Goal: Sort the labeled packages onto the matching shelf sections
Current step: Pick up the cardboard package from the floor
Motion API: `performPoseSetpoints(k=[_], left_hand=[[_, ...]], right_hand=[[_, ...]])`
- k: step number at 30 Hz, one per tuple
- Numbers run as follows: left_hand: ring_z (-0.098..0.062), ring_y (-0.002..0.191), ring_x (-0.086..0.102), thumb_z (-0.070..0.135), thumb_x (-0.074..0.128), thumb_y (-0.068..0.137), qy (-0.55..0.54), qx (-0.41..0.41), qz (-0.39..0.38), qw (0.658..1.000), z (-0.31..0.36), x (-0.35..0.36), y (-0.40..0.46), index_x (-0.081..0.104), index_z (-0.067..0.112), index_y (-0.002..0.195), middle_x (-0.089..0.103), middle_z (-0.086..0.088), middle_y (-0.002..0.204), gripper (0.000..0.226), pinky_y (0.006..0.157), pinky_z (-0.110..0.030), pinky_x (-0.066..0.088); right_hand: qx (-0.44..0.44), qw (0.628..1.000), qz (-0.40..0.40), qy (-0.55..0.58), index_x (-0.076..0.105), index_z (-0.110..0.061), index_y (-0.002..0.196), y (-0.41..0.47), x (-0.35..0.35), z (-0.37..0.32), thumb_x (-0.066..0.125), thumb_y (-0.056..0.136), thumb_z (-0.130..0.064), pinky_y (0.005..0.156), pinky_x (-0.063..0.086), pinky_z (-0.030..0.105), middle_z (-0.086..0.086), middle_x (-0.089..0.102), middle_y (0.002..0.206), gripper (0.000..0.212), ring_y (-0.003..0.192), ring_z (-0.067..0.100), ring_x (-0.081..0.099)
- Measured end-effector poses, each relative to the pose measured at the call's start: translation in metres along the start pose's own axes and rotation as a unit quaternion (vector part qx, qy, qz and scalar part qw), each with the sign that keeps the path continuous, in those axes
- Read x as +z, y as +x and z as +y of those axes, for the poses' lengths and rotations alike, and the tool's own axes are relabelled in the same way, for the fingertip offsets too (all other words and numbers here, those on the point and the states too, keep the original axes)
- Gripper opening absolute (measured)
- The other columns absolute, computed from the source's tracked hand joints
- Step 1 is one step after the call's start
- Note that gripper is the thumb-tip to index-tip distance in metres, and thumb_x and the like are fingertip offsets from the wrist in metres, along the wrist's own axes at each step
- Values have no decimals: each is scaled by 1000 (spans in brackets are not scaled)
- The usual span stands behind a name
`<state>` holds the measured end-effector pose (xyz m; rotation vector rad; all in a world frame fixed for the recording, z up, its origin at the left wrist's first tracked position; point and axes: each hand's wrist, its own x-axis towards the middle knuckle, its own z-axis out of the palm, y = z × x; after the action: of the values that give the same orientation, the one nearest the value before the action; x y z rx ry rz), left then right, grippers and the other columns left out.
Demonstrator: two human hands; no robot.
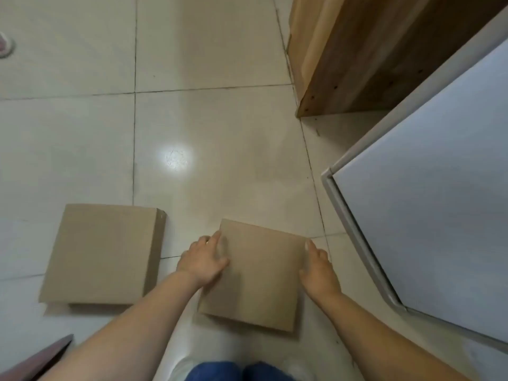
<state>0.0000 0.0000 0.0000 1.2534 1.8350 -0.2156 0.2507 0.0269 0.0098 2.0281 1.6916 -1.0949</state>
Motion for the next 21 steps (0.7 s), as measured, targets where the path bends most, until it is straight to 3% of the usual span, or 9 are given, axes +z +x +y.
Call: performPoseSetpoints(k=[4, 7, 9, 11, 13, 18, 21], left_hand=[[-34, 131, 38, 44, 57, 72, -81, -71, -64, 992, -11, 18, 17, 11, 26, 147, 35, -14, 146, 90, 107, -42, 34], [-32, 129, 41, 35, 59, 55, -203, -100, -89, 970, -20, 34, 24, 6, 18, 148, 35, -14, 147, 108, 108, -41, 36], [-30, 121, 48, 23, 62, 57, -262, -108, -96, 954, -21, 39, 24, 7, 14, 147, 43, -14, 140, 106, 103, -38, 41], [-29, 109, 53, 10, 64, 65, -281, -106, -90, 950, -16, 40, 21, 18, 14, 143, 51, -11, 124, 90, 93, -33, 45], [-28, 102, 55, 2, 63, 68, -306, -111, -77, 942, -11, 37, 15, 29, 13, 134, 55, -10, 113, 76, 88, -34, 48], [-32, 103, 55, 15, 59, 52, -298, -84, -34, 950, 0, 4, -9, 36, 21, 126, 55, -10, 112, 78, 91, -44, 50], [-31, 104, 56, 18, 56, 53, -314, -74, -24, 946, 15, -36, -37, 38, 24, 123, 56, -8, 113, 72, 92, -46, 50]], right_hand=[[87, 985, -46, 140, 4, -9, 149, 18, 22, 5, 56, 84, -8, 101, 39, 37, 17, 24, 152, 83, 132, 35, 38], [175, 944, -58, 275, 16, -9, 147, 27, 34, 7, 54, 80, 0, 77, 46, 31, 18, 44, 139, 78, 108, 30, 51], [215, 914, -93, 332, 31, -9, 141, 29, 37, 3, 49, 78, 1, 69, 44, 30, 16, 57, 116, 66, 89, 25, 53], [224, 897, -119, 363, 44, -6, 127, 27, 38, 1, 44, 76, 4, 67, 42, 30, 11, 56, 91, 52, 76, 22, 50], [224, 888, -128, 381, 46, -6, 119, 22, 33, -4, 42, 76, 4, 64, 40, 29, 8, 50, 82, 44, 69, 20, 45], [199, 882, -105, 414, 47, -9, 112, -4, 2, -22, 42, 77, 5, 62, 36, 29, 6, 49, 78, 38, 66, 18, 41], [174, 882, -87, 429, 45, -12, 112, -29, -34, -39, 42, 78, 6, 63, 39, 29, 4, 52, 85, 39, 72, 18, 46]])
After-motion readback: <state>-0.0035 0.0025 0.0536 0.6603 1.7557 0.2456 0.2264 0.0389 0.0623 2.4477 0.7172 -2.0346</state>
